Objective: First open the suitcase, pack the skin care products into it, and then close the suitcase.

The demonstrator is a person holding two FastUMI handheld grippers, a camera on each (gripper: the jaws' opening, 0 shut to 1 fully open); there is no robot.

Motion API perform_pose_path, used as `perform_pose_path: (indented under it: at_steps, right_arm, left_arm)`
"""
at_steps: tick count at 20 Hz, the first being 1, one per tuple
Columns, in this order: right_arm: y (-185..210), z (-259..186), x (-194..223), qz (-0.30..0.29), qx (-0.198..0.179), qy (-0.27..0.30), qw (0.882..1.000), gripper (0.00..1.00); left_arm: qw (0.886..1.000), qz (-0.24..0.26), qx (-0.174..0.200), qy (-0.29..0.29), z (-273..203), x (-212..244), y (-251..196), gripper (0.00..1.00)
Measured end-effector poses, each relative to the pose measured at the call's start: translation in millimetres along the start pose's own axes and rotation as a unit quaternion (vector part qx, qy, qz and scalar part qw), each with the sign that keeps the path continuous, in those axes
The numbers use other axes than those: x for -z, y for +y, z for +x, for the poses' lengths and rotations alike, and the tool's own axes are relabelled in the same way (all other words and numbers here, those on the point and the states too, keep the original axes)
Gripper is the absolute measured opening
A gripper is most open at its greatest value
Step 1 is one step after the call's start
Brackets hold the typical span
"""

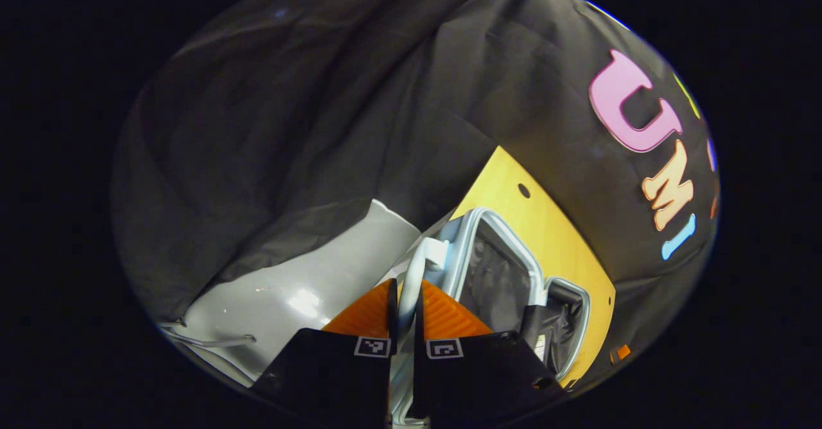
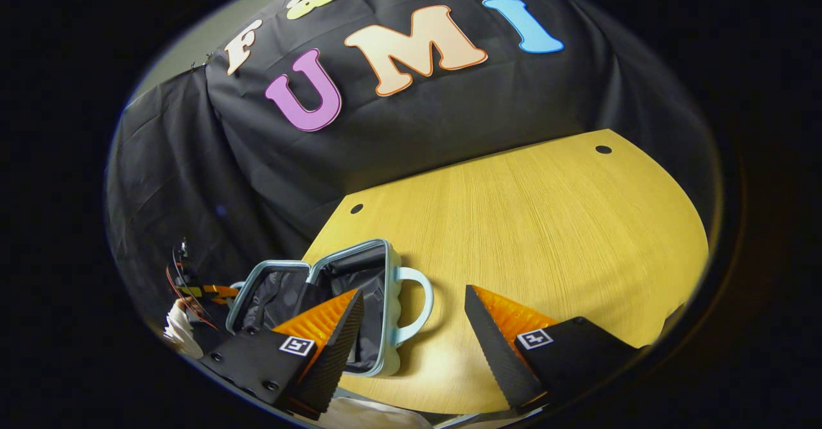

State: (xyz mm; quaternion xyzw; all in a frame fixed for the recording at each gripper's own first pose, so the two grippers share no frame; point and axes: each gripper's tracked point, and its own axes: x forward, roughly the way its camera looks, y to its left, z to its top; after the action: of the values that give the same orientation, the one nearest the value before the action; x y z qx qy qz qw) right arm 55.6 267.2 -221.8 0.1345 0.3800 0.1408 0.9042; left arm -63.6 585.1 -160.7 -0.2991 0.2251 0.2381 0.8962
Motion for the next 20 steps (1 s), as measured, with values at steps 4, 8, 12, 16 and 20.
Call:
perform_pose_path:
  at_steps: [4, 8, 12, 16, 20]
  right_arm:
    - [-3.8, -1.5, 4.2, -0.013, -0.017, 0.011, 1.0, 0.98]
    - [-7.5, -6.8, 4.7, -0.022, -0.036, 0.015, 0.999, 0.98]
    - [-22.3, -14.8, 2.1, -0.013, -0.048, 0.011, 0.999, 0.98]
    - [-38.4, -21.3, -3.3, -0.014, -0.05, 0.004, 0.999, 0.98]
    - [-54.5, -26.9, -9.7, -0.011, -0.045, -0.008, 0.999, 0.98]
  left_arm:
    - [0.999, 0.028, 0.022, -0.033, -36.2, -21.1, -55.5, 0.06]
    - [0.995, 0.084, 0.006, -0.048, -63.2, -20.6, -100.1, 0.06]
    - [0.99, 0.128, 0.022, -0.057, -81.0, -11.8, -159.9, 0.06]
    - [0.986, 0.149, 0.055, -0.052, -92.8, 3.9, -214.8, 0.06]
    - [0.977, 0.2, 0.058, -0.043, -93.1, 21.5, -256.7, 0.06]
